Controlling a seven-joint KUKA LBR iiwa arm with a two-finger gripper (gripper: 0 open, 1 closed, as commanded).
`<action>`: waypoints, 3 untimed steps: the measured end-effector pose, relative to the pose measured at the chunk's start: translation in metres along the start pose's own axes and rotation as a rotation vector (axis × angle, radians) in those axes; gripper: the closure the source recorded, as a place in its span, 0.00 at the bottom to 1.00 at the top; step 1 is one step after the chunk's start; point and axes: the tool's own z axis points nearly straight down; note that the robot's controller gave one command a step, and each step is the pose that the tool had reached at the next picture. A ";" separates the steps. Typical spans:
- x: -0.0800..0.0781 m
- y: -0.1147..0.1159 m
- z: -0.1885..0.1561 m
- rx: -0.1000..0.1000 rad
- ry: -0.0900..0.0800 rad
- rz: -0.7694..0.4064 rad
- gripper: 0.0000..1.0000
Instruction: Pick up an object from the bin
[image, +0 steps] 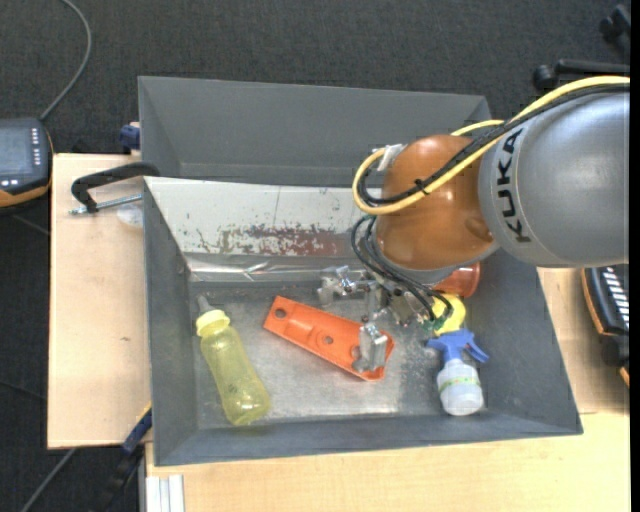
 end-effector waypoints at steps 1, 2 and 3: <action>-0.002 0.018 0.043 -0.001 0.004 -0.129 0.00; -0.018 0.042 0.068 -0.001 -0.006 -0.506 1.00; -0.018 0.042 0.068 -0.001 -0.006 -0.506 1.00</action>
Offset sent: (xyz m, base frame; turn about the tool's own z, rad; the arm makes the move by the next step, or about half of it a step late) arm 0.0019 0.0440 -0.0686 -0.5089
